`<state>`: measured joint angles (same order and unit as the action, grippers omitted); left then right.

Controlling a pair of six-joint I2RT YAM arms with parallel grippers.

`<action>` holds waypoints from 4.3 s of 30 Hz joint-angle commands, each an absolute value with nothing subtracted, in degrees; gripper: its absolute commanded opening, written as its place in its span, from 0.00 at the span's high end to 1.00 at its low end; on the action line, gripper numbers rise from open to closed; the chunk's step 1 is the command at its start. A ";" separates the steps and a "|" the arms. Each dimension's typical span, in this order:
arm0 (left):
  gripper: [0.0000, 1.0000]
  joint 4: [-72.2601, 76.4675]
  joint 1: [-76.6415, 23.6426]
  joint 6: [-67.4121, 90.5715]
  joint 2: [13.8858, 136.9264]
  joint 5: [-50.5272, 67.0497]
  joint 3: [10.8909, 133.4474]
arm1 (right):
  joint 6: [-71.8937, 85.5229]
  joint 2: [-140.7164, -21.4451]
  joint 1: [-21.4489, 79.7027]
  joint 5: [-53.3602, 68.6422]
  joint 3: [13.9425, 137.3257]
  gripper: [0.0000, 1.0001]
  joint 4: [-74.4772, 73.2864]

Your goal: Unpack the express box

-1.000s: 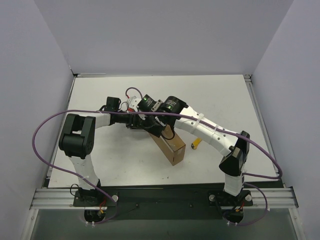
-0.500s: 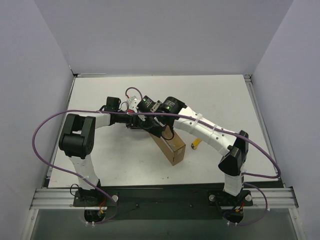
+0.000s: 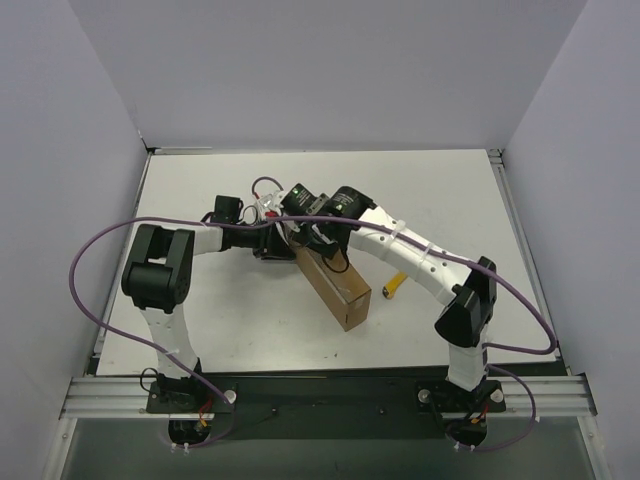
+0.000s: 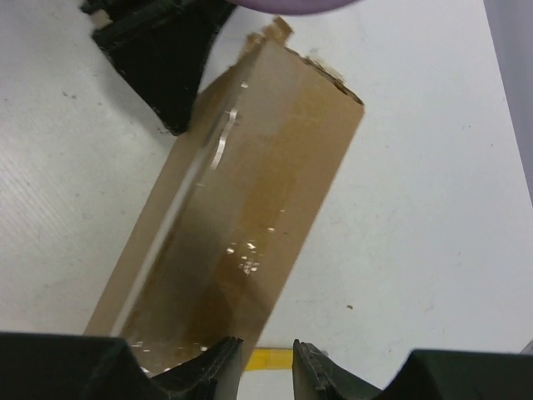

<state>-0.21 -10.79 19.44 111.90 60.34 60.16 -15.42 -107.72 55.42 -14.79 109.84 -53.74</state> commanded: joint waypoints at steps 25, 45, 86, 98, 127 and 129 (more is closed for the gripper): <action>0.55 0.91 -15.91 20.96 99.76 66.18 65.30 | -1.77 -117.33 28.13 36.64 104.32 0.64 -59.76; 0.52 -40.26 -19.07 -10.73 92.89 63.37 73.65 | 7.66 -132.90 28.93 32.30 121.37 0.46 -54.93; 0.54 -53.17 -24.70 -29.88 115.31 52.47 80.86 | -11.16 -124.36 18.28 38.67 105.74 0.54 -51.77; 0.54 -52.91 -24.87 -29.35 115.22 52.82 80.86 | -11.95 -126.12 20.21 35.87 104.85 0.53 -52.03; 0.54 -53.00 -25.31 -29.53 115.49 52.91 82.35 | -11.44 -125.51 17.76 21.70 104.15 0.59 -51.68; 0.54 -53.00 -25.31 -29.53 115.57 53.00 82.62 | -10.81 -124.63 17.23 25.56 104.15 0.59 -51.50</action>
<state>-51.70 -24.86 -27.33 113.65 55.96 81.14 -12.75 -127.42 17.65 19.05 103.83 -49.12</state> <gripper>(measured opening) 0.455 0.411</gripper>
